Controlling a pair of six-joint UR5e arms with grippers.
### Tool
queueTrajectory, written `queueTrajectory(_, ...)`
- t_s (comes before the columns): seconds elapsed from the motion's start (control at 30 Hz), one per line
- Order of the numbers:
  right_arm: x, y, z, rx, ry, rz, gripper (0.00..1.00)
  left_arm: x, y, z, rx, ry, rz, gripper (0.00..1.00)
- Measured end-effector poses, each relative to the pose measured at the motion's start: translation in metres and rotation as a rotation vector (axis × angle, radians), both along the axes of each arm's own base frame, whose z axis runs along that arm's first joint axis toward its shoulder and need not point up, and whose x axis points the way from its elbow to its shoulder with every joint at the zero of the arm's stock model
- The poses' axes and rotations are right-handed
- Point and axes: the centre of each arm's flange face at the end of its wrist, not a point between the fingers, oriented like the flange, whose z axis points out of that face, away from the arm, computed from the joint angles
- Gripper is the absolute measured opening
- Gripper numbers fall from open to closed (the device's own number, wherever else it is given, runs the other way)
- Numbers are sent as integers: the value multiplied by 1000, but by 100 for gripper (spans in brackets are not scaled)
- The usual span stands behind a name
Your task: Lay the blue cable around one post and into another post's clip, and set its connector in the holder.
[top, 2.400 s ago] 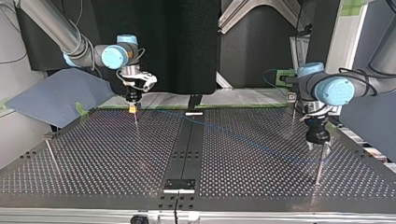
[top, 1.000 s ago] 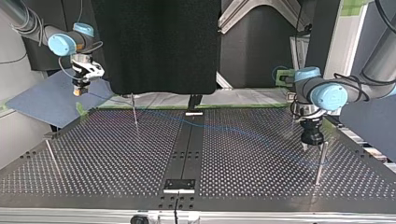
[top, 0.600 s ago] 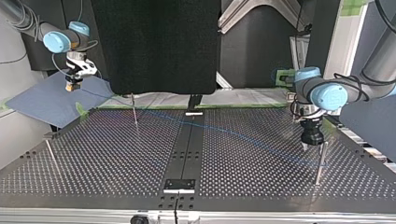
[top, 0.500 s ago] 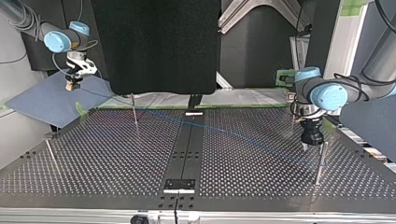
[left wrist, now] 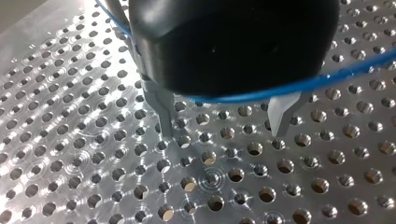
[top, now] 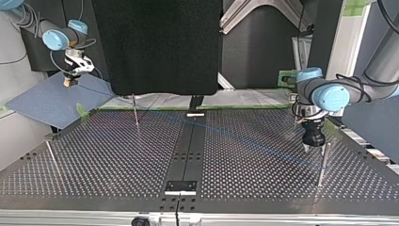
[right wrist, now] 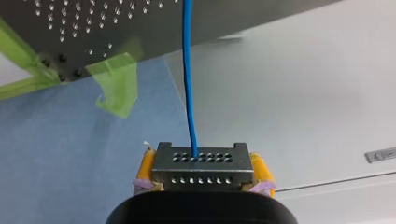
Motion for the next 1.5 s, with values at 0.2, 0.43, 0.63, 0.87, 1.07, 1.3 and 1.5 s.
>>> queueTrajectory(0.2,-13,-2,-28,52,-31,-24,0,0,-1,0,0,0,-2,100)
queueTrajectory(0.43,-28,0,-62,114,-81,-52,0,0,-1,0,0,0,-2,100)
queueTrajectory(0.63,-34,10,-92,166,-121,-60,0,0,-1,0,-1,0,-2,100)
queueTrajectory(0.87,-47,18,-108,188,-190,-100,0,0,0,0,-4,-1,-1,100)
queueTrajectory(1.07,-54,20,-112,194,-215,-119,0,0,1,0,-5,-1,0,100)
queueTrajectory(1.3,-49,20,-112,200,-163,-92,0,0,0,0,-6,-1,-1,100)
queueTrajectory(1.5,-32,16,-108,210,-115,-7,0,0,-1,0,-6,-1,-3,100)
